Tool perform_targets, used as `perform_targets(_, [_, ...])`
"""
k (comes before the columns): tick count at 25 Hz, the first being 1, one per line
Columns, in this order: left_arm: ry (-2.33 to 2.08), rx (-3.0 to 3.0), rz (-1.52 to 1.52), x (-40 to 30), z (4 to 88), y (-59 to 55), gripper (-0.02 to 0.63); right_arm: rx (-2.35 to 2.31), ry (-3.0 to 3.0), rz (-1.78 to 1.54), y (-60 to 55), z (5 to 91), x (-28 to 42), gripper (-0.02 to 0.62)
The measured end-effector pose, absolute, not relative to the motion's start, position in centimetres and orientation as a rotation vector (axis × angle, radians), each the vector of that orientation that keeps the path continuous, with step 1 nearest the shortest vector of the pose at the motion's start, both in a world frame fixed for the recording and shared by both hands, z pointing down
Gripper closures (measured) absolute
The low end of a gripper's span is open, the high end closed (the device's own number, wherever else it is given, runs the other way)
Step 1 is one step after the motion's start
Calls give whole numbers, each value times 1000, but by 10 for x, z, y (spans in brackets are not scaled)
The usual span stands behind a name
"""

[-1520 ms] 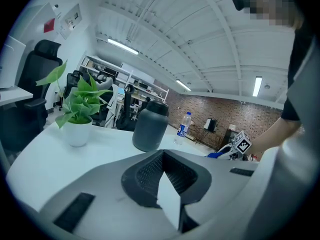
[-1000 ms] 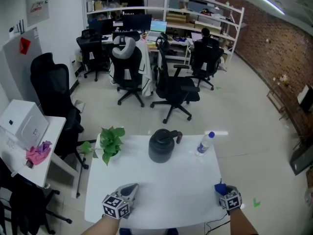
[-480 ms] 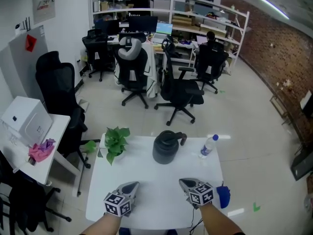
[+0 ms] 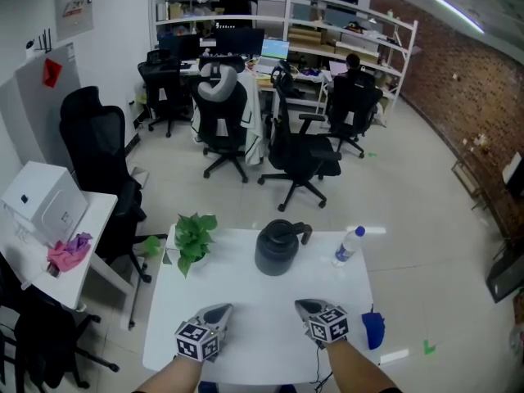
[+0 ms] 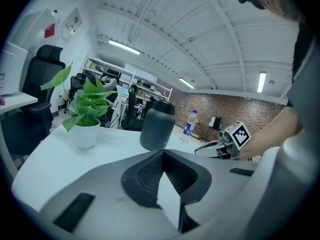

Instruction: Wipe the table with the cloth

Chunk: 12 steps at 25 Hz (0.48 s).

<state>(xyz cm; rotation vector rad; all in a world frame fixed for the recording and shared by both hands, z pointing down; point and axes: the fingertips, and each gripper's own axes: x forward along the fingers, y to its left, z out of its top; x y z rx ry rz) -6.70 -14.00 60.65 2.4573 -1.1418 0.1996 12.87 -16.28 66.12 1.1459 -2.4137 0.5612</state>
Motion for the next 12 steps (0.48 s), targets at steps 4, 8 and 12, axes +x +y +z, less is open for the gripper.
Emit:
perform_targets(4, [-1137, 2459, 206, -65, 607, -140, 607, 1149, -2408, 552, -163, 662, 132, 592])
perform_targets(8, [-1134, 2458, 209, -64, 609, -141, 607, 1156, -2408, 547, -164, 661, 134, 592])
perform_targets(12, [-1130, 2455, 211, -63, 610, -141, 607, 1161, -2408, 547, -165, 660, 134, 592])
